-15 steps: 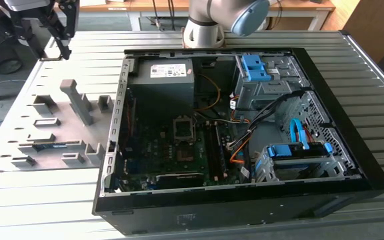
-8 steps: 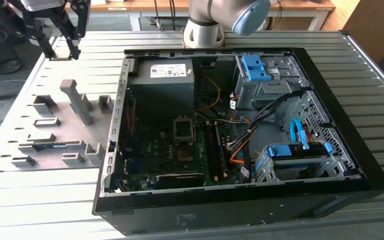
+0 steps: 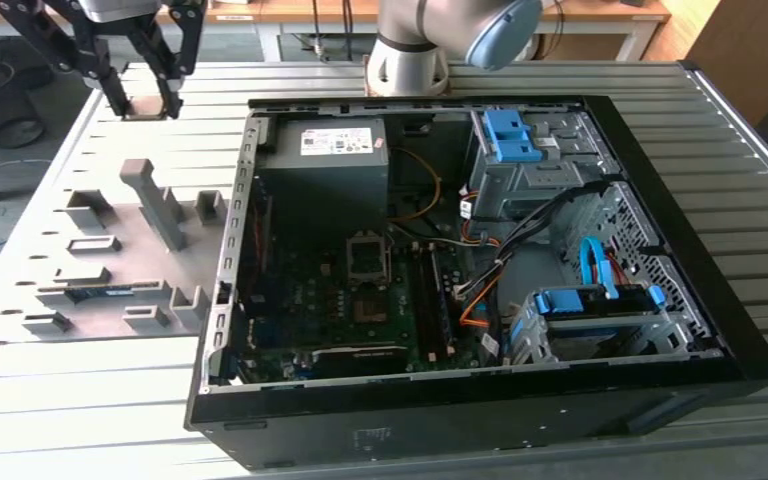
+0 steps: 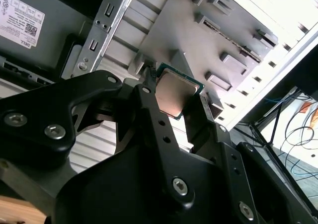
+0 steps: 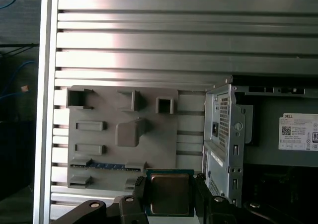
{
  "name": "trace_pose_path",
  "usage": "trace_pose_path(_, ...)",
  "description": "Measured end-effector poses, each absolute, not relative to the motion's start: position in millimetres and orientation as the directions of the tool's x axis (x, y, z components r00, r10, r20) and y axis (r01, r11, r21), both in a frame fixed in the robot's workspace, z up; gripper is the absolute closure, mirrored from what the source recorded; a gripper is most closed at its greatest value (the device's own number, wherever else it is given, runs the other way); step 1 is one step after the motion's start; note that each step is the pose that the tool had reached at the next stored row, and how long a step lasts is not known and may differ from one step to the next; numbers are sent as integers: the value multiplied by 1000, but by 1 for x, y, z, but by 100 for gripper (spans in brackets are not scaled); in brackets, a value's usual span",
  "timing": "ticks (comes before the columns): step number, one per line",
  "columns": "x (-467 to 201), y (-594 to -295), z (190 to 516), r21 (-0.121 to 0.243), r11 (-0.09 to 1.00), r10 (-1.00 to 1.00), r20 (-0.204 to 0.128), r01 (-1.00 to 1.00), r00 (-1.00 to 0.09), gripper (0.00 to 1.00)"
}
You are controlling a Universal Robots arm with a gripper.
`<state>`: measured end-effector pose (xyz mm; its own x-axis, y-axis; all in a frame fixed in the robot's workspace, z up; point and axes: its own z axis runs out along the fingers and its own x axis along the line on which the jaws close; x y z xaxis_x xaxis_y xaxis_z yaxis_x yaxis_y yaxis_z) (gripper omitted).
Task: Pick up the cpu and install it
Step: 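Pick up the cpu and move it towards the insertion slot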
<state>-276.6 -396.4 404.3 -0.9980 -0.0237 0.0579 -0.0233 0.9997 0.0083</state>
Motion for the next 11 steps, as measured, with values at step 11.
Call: trace_pose_path(11,-251,-396,404,8,1000,-24,62,-23,-998,53)
